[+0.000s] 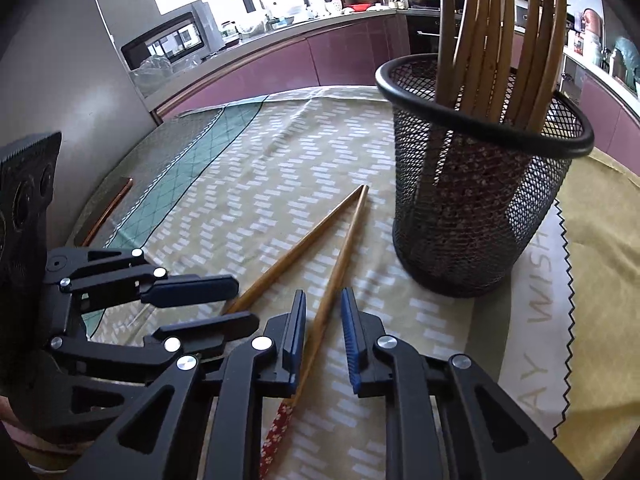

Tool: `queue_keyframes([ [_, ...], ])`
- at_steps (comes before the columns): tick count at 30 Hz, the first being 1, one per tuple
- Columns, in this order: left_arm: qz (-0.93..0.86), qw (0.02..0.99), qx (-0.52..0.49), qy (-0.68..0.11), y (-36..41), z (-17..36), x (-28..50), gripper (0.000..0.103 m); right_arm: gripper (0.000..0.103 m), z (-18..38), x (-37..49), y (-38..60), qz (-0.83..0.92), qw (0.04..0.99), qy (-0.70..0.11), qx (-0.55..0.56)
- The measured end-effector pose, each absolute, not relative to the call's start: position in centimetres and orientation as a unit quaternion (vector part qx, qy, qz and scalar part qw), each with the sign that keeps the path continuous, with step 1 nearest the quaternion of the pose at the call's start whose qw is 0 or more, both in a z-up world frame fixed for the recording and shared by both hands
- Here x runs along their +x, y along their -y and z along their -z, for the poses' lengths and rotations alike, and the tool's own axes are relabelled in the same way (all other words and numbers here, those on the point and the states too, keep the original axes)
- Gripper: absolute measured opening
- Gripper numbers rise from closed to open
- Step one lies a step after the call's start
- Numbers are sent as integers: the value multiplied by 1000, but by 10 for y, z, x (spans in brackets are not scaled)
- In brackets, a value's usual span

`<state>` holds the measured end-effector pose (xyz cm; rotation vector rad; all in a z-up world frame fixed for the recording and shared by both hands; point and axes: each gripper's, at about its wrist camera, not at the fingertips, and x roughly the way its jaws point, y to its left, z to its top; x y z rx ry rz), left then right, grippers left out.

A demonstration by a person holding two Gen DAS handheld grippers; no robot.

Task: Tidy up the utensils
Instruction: 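Close the left tool on one chopstick while the right tool grasps the other, then lift the left tool's chopstick upright while the right tool raises its own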

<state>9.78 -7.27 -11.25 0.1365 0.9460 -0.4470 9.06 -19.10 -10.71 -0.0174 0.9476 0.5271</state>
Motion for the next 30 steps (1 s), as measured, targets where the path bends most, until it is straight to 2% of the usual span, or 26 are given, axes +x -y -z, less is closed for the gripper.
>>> queue_keyframes([
  [2,211,865,67,-450,74,113,104,26,16,107,93,190,-248,858,-450,-9],
  [9,201,869,57,-448,73,114,119,13,15,108,100,187,-242,861,-447,-9],
  [11,198,870,51,-449,71,115,122,10,11,109,103,187,-239,862,-448,-4],
  [20,191,872,23,-451,65,114,122,8,6,106,104,200,-237,863,-444,35],
  [30,202,873,20,-444,61,110,112,8,6,104,99,198,-267,853,-448,34],
])
